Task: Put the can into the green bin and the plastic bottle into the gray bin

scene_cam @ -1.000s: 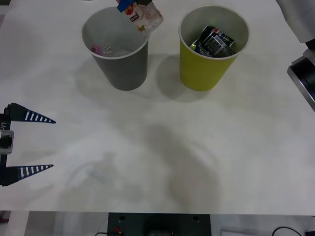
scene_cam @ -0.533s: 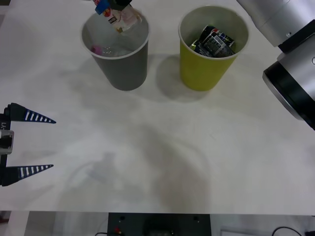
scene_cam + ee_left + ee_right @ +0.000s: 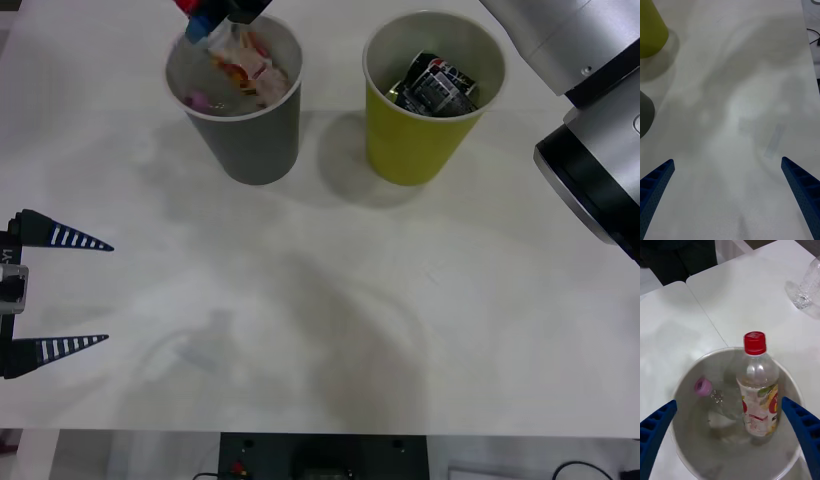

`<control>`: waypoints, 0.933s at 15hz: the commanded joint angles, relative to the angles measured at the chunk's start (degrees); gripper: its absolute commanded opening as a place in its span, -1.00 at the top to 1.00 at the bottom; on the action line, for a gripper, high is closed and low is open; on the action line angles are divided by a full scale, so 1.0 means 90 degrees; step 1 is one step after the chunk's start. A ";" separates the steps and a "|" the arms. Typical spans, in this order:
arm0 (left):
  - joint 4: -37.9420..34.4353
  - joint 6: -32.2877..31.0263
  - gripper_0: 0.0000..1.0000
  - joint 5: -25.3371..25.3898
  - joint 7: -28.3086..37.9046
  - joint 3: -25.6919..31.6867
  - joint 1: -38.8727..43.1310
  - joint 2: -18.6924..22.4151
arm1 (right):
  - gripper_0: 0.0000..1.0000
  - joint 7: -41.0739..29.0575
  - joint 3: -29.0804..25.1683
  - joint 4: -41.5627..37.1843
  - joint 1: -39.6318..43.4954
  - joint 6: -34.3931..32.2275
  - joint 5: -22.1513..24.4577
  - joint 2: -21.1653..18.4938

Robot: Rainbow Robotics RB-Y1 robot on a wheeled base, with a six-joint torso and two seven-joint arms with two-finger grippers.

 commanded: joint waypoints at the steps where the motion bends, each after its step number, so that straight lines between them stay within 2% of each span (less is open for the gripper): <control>1: 0.0000 0.0000 -0.96 0.0000 0.0000 0.0000 0.0000 0.0000 | -1.00 -0.0002 0.0000 -0.0010 -0.0003 -0.0119 -0.0065 -0.0061; 4: 0.0000 0.0000 -0.96 0.0000 0.0000 0.0000 0.0000 0.0000 | -1.00 -0.0002 -0.0059 -0.0167 -0.0003 -0.0460 -0.0182 -0.0275; 8: 0.0000 0.0000 -0.96 0.0000 0.0000 0.0000 0.0000 0.0000 | -1.00 0.0067 -0.0498 -0.0840 0.0280 -0.1125 -0.0505 -0.0813; 11: 0.0000 0.0000 -0.96 0.0000 0.0000 0.0000 0.0000 0.0000 | -1.00 0.0076 -0.0899 -0.1739 0.0768 -0.1535 -0.0749 -0.1340; 14: 0.0000 0.0000 -0.96 0.0000 0.0000 0.0000 0.0000 0.0000 | -1.00 0.0213 -0.1182 -0.2637 0.1383 -0.1583 -0.1266 -0.1965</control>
